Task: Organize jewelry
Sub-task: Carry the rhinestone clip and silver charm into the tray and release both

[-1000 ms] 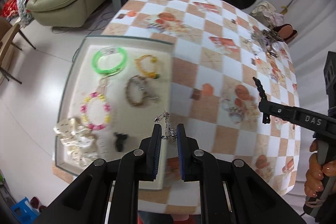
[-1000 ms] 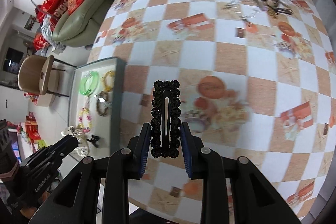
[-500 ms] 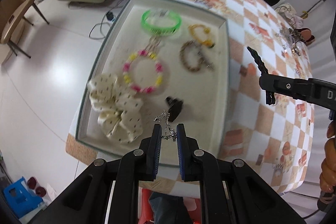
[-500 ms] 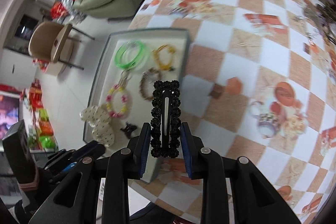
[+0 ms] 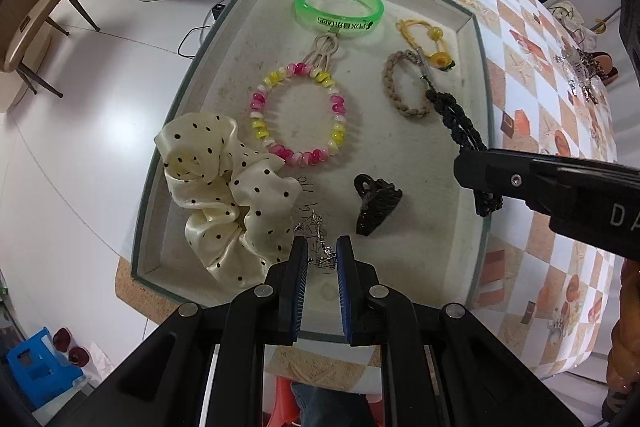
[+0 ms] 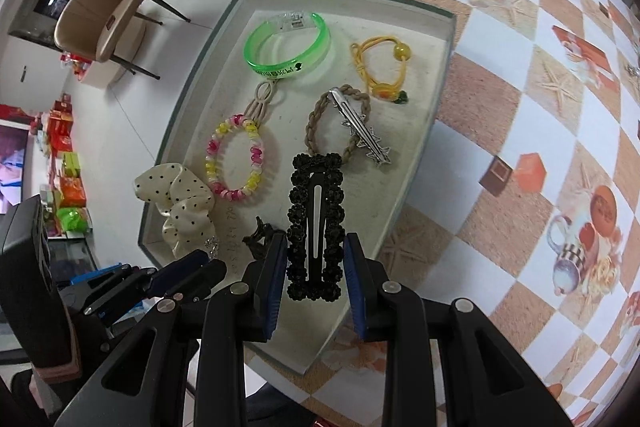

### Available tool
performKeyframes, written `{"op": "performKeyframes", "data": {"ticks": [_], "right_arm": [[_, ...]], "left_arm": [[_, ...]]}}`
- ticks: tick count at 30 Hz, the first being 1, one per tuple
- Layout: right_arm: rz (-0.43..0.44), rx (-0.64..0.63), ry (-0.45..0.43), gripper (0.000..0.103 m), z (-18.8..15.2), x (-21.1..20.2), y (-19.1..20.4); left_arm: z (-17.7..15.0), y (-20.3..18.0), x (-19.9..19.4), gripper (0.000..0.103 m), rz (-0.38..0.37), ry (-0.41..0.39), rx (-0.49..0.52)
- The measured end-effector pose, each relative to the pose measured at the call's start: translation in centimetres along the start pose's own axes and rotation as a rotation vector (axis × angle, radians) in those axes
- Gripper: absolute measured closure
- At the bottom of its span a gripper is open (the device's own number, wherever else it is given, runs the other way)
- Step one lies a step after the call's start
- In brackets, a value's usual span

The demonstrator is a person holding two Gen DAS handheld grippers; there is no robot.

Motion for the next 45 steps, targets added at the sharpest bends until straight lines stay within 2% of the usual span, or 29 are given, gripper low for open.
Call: {"op": "performKeyframes", "data": {"ticks": [21,31,35,45], "right_arm": [[-0.050,-0.017,0.062,0.072,1.6,4.5,-0.7],[-0.032,-0.015,0.071,0.070,1.7,4.4,-0.9],[-0.011,-0.015,0.041,0.053,2.2,2.9,-0.4],[0.002,0.040,-0.054,0.049,2.3,-2.8,-1.2]], "left_arm": [[1.2,-0.3,2.4,0.084,0.048,0.009,0.011],[1.0,-0.8,2.2,0.083,0.088,0.014,0.025],[0.7,-0.8,1.3,0.083,0.102,0.003,0.031],[0.7,-1.7,-1.5,0.083,0.074,-0.017,0.046]]}}
Point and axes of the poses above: each gripper's, at about its wrist camera, not at the fingertips, and x roughly the way its jaws point, y to its left, z to its top, the point moved 10 cm from there along x, roughly the way its jaws point, and after that the axes turned 5 degrees about y, right-handed, at the moved point
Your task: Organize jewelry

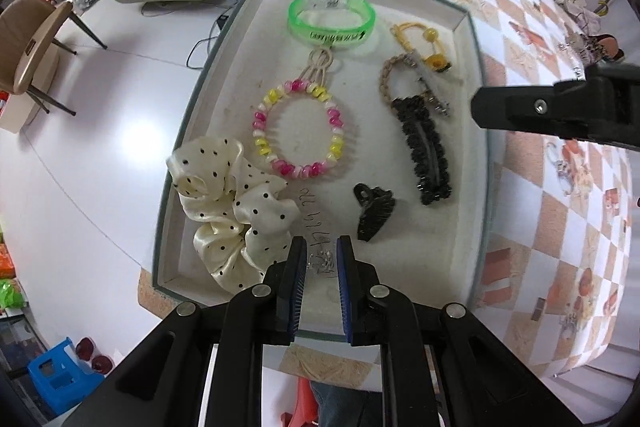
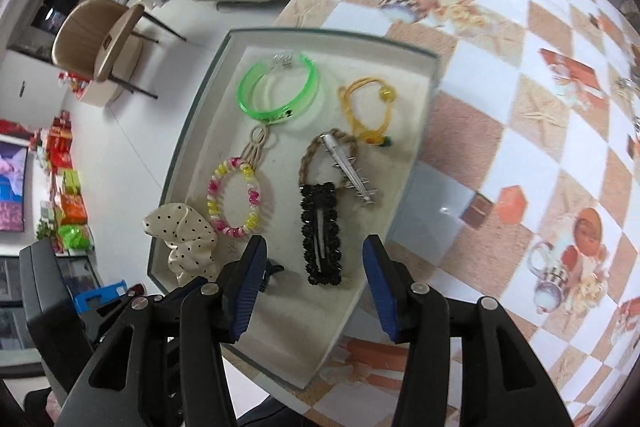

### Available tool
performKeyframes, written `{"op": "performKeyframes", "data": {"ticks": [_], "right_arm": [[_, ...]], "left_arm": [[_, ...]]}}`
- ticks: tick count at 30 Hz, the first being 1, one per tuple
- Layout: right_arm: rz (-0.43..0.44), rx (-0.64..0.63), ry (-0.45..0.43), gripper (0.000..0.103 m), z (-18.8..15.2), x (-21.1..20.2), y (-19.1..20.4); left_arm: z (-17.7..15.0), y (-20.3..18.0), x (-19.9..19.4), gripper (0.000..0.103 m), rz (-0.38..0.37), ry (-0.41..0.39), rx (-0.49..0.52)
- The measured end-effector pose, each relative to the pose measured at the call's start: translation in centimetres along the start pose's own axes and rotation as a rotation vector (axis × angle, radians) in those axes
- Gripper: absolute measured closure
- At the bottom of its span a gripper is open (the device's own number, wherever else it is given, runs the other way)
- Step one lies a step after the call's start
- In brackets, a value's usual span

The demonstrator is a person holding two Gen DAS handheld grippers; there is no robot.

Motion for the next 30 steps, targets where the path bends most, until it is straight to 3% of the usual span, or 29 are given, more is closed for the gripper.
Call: {"op": "performKeyframes", "data": {"ticks": [2,3,4,5,6,15,21,28,30], "right_arm": [[-0.002,0.012,-0.004,0.047,-0.3,-1.0,-0.6],[-0.006,0.020,-0.005,0.045,-0.5,-1.4,-0.9],[-0.009,0.028,-0.008,0.045,-0.8,-1.8,-1.2],[-0.010,0.034,-0.009,0.045,-1.1,-2.0,-1.4],[-0.013,0.043,-0.010,0.045,-1.4,-2.4,-1.8],[-0.024,0.079,-0.004,0.044,-3.1,-4.3,-2.7],[-0.040,0.041,0.006,0.023,-4.2,-5.7,-1.4],[-0.125,-0.004,-0.033,0.016,-4.0,-8.6,-0.4],[-0.152,-0.018,-0.039,0.009,-3.9,-9.3,-0.2]], "left_arm": [[0.2,-0.1,-0.6,0.077,-0.001,-0.009,0.009],[0.3,-0.3,-0.9,0.060,0.000,-0.012,0.012],[0.2,0.0,-1.3,0.011,0.006,-0.018,0.010],[0.5,0.6,-1.9,0.000,0.023,-0.039,0.001],[0.6,0.8,-2.5,0.000,0.039,-0.070,-0.004],[0.5,0.6,-4.5,0.000,0.022,-0.059,0.022],[0.6,1.1,-7.0,0.000,0.042,-0.060,0.016],[1.5,2.3,-10.9,0.000,0.093,-0.114,0.009],[1.6,2.4,-11.7,0.000,0.099,-0.118,0.014]]}}
Point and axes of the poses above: each gripper's, at about its wrist camera, not at the fingertips, and x roughly the way its jaws point, y to its left, z to its top, the point moved 10 cm from there along x, roughly the way its jaws point, and after that the axes turned 5 degrees about y, right-handed, at the moved point
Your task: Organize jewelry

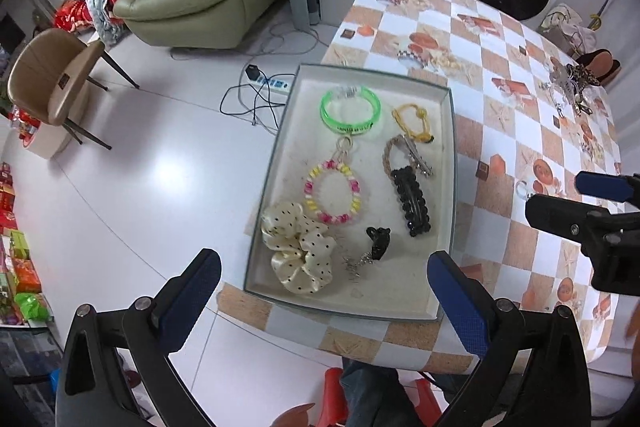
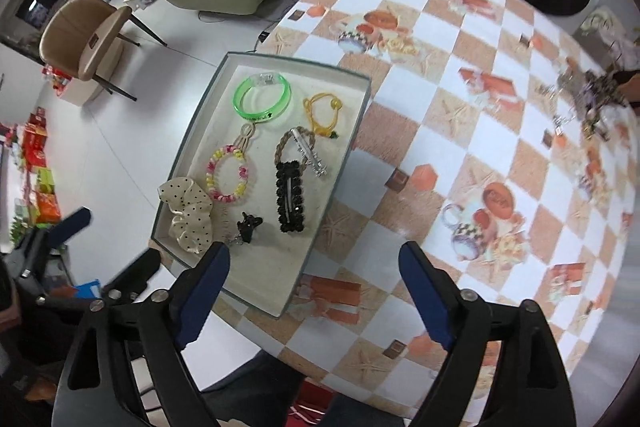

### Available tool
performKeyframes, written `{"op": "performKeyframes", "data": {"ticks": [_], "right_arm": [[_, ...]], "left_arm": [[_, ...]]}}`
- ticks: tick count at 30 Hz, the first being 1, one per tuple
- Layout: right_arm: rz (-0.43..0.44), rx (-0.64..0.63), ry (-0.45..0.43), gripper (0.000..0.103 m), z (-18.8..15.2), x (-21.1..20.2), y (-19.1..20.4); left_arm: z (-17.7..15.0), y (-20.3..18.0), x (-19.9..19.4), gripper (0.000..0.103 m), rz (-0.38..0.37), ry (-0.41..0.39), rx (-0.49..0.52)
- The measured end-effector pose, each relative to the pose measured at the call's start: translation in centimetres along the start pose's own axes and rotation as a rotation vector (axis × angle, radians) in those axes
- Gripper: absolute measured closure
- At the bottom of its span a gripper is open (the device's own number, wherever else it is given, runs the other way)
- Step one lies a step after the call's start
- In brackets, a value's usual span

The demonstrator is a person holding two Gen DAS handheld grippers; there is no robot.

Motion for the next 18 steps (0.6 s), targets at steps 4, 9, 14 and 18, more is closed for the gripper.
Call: {"op": "performKeyframes", "data": {"ticks": [4,9,14,18], "right_arm": [[-0.032,-0.021,-0.031,0.000,0.5,-1.6,0.3],[-0.070,-0.036,-0.038,0.000,0.8,-3.3,0.7],[-0.080,-0.040,-0.031,0.000,1.0,-4.5,1.1],[-0.088,-0.046,-0.036,0.000,0.9,-4.9,1.2]], "left_arm": [[0.3,0.2,-1.3,0.000,-0.004,-0.005,-0.004],[0.4,0.4,-2.7,0.000,-0.022,0.000,-0.012],[0.3,0.8,-3.9,0.000,-0.024,0.004,-0.010],[0.1,0.9,-4.4,0.000,-0.028,0.005,-0.016]]}}
Point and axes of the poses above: each gripper's, at about its wrist camera, not at the fingertips, and x roughly the way its jaws point, y to its left, z to its top, the point moved 10 cm from there along x, roughly the way its jaws point, and after that the axes turned 5 degrees about y, right-handed, at the moved point
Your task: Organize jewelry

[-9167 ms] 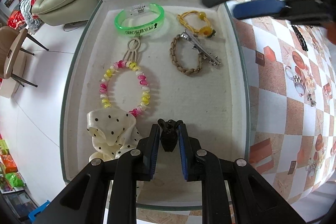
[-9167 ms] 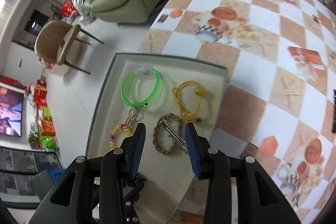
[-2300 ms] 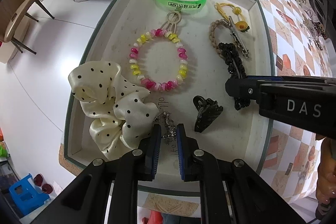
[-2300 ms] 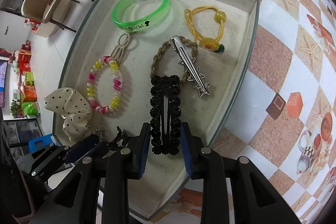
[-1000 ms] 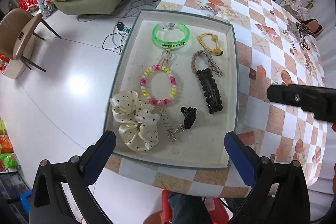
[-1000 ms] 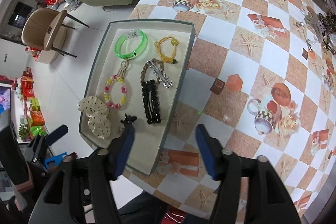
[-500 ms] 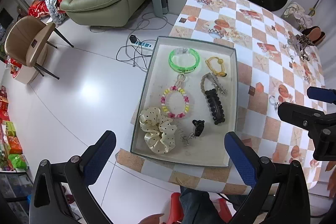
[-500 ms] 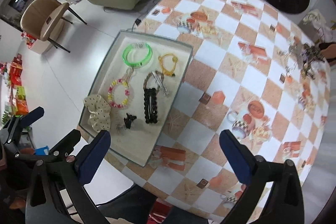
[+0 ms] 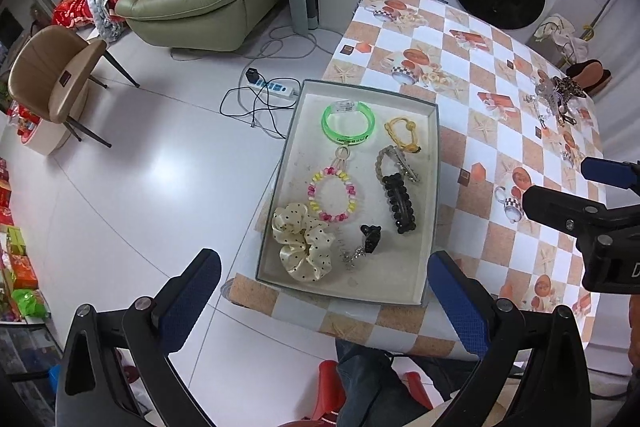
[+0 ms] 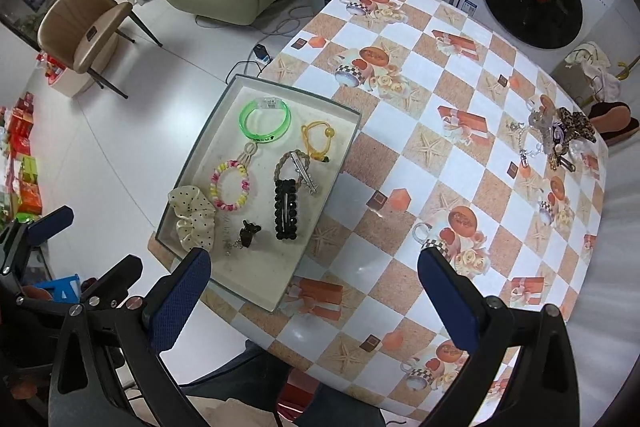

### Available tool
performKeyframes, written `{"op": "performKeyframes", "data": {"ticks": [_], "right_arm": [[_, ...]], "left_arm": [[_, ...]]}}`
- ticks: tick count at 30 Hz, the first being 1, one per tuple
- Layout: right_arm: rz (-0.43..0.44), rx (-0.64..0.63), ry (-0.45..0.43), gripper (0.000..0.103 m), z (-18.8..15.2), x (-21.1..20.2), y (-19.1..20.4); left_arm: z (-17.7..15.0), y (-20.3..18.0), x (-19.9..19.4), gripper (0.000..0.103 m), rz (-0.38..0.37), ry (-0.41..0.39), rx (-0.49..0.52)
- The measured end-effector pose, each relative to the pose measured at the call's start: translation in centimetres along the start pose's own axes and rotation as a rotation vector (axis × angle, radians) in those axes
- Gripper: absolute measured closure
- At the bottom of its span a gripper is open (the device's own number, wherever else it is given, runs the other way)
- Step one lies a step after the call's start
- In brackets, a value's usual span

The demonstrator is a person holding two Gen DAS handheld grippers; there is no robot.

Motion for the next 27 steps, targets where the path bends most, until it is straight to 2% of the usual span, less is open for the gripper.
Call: {"op": "performKeyframes", "data": {"ticks": [27], "right_arm": [[0.002,0.006,-0.008,0.000,-0.14,-0.69,0.07]], "left_arm": [[-0.39,-0.54,-0.60,0.000,0.003,0.000,0.016]]}}
Point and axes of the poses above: each gripper's, at about its wrist camera, not at the fingertips, and x roughly the way its jaws point, y to its left, z to its top, the point moved 10 cm from there along x, roughly the way its jaws point, and after that the axes turned 5 degrees about y, right-handed, at the moved point
